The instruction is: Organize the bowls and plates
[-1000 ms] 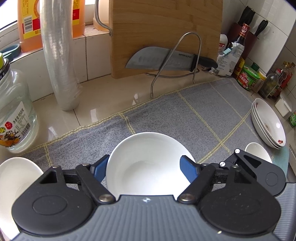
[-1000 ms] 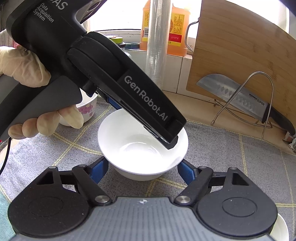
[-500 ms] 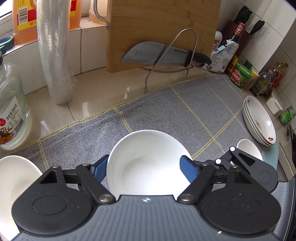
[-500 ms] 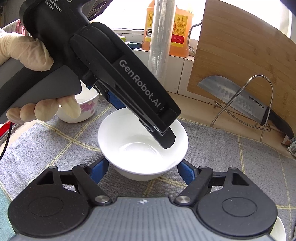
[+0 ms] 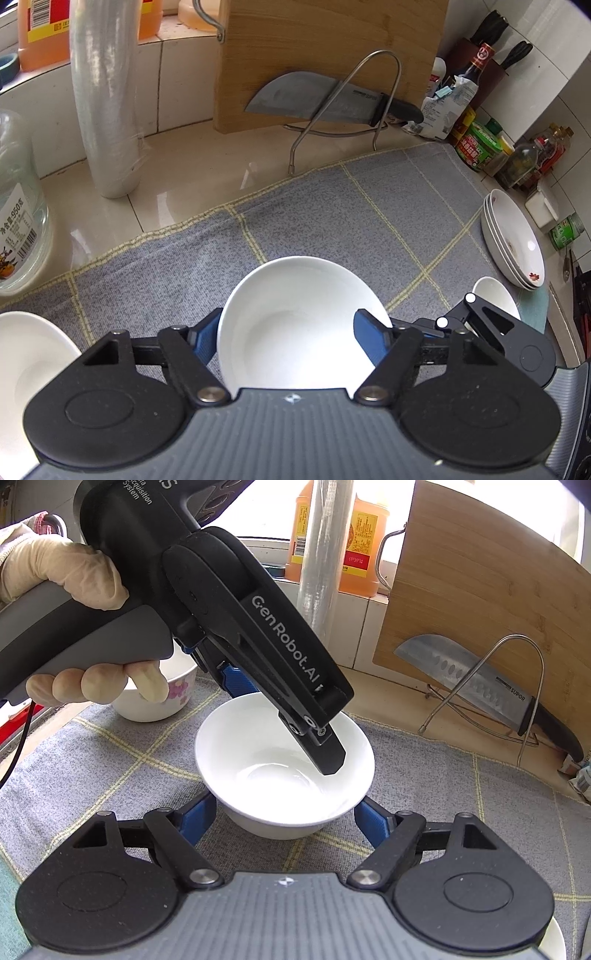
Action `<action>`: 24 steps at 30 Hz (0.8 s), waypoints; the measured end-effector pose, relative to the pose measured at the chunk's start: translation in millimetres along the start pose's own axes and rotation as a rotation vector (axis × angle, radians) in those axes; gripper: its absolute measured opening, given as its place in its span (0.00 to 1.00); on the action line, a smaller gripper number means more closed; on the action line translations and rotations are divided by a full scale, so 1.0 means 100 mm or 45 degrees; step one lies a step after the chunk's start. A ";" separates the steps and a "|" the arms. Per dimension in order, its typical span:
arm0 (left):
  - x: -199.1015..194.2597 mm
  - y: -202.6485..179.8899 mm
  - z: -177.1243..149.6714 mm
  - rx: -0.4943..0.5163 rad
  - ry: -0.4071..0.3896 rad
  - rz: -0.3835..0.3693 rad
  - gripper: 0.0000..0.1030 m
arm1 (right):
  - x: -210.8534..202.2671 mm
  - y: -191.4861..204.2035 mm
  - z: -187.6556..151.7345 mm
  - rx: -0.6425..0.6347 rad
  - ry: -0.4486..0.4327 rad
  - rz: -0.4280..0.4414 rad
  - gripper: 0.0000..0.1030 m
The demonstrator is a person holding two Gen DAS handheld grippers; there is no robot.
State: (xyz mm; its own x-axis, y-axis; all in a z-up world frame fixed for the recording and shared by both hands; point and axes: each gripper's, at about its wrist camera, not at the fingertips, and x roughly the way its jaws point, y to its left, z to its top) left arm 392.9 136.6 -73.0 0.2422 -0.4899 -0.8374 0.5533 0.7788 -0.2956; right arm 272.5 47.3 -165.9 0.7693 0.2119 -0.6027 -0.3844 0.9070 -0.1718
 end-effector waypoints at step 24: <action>-0.13 -0.09 -0.01 0.004 -0.010 0.009 0.63 | -0.18 -0.01 0.01 -0.028 -0.024 -0.023 0.83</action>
State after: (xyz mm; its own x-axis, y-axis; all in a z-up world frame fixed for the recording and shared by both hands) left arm 384.3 136.0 -59.9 0.2523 -0.4874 -0.8359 0.5543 0.7809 -0.2880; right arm 259.3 42.6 -153.8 0.7856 0.2028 -0.5845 -0.3816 0.9025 -0.1997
